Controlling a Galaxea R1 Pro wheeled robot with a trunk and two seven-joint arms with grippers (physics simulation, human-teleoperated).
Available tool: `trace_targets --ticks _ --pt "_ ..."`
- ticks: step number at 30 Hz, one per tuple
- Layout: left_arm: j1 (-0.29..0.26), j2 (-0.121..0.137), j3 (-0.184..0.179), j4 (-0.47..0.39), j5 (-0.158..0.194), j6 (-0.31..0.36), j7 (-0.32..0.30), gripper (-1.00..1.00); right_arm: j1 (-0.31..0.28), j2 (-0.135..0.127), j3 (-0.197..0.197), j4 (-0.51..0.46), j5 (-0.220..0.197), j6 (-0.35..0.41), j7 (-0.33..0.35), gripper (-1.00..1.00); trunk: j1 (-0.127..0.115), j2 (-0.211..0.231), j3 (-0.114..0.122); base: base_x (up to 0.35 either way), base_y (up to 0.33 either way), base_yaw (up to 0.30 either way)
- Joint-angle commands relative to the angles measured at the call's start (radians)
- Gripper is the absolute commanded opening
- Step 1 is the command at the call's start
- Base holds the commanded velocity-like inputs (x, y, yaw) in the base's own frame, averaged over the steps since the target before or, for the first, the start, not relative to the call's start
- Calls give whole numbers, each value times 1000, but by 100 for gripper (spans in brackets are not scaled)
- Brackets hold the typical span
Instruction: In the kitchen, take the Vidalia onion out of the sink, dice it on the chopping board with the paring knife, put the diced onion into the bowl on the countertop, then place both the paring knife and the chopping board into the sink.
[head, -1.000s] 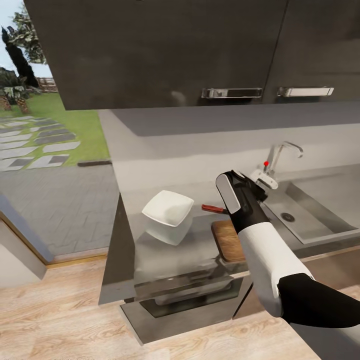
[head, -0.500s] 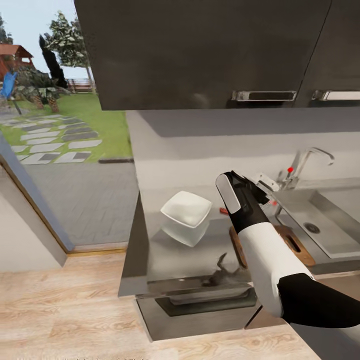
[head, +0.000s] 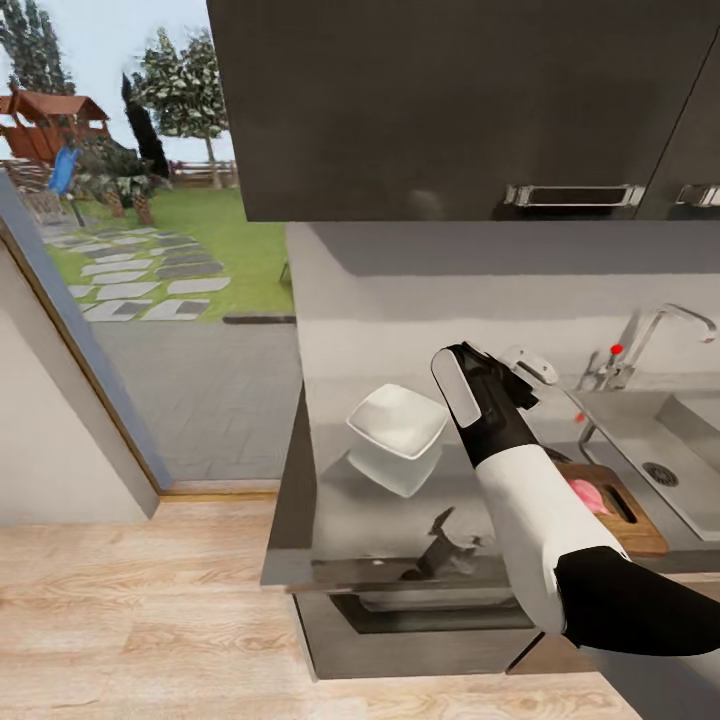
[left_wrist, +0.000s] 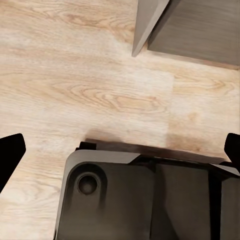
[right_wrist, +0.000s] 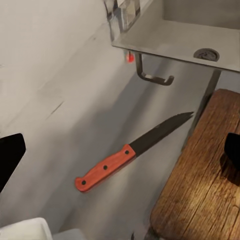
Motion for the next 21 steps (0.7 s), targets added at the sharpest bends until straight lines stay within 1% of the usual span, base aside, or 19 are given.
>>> trace_targets --ticks 1,4,9,14,17,21 --pt "0 1 -2 -2 10 2 -1 100 -1 0 1 -1 -3 11 -5 100 0 -1 -1 49 -59 40" --pt "0 1 -2 -1 10 2 -1 100 0 0 1 0 -3 10 -5 100 0 -1 -1 85 -191 119" --pt "0 1 -2 -1 10 2 0 100 0 0 1 32 -4 10 -2 100 0 -1 -1 101 -274 170" --pt "0 1 -2 -1 10 2 0 100 1 0 1 40 -5 10 -1 100 0 -1 -1 98 -279 120" --pt "0 1 -2 -1 10 2 1 100 1 0 1 45 -4 -10 0 100 0 -1 -1 28 -86 111" --pt "0 1 -2 -1 10 2 1 100 1 0 1 85 -4 -37 4 100 0 -1 -1 7 -23 152"
